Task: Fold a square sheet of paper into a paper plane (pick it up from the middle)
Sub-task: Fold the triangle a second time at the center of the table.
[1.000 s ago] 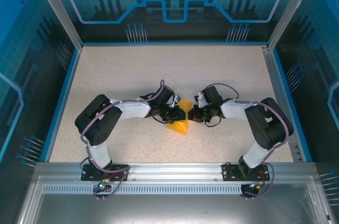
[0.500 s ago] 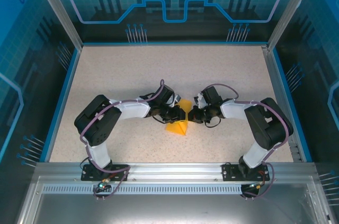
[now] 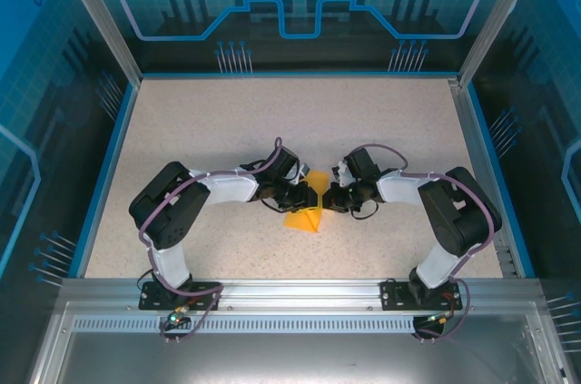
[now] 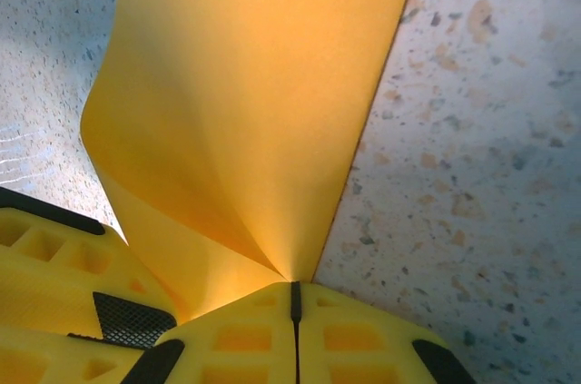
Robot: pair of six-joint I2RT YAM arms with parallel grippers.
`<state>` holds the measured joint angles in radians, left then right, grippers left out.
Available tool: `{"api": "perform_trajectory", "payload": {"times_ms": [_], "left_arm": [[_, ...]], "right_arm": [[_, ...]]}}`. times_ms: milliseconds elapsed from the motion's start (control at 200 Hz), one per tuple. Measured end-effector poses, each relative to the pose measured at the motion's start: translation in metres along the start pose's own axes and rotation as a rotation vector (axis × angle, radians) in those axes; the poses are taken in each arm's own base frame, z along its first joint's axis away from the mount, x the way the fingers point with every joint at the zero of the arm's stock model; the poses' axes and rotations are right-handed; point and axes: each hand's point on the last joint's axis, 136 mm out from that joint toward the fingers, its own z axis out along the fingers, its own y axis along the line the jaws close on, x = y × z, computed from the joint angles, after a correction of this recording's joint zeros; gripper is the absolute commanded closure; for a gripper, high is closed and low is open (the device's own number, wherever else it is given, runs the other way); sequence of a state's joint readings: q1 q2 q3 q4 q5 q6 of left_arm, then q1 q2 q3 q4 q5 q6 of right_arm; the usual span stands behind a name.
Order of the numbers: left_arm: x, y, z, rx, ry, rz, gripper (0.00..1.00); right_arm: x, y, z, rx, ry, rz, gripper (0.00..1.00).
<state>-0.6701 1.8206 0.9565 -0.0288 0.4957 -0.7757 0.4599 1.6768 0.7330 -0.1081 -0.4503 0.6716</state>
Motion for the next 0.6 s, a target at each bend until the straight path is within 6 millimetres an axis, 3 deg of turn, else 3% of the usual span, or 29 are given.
{"api": "perform_trajectory", "payload": {"times_ms": [595], "left_arm": [[0.0012,0.0055,0.0041,-0.011,0.01,-0.01,0.78]], "right_arm": [[-0.0086,0.001,0.002,0.014,-0.008,-0.007,0.95]]}}
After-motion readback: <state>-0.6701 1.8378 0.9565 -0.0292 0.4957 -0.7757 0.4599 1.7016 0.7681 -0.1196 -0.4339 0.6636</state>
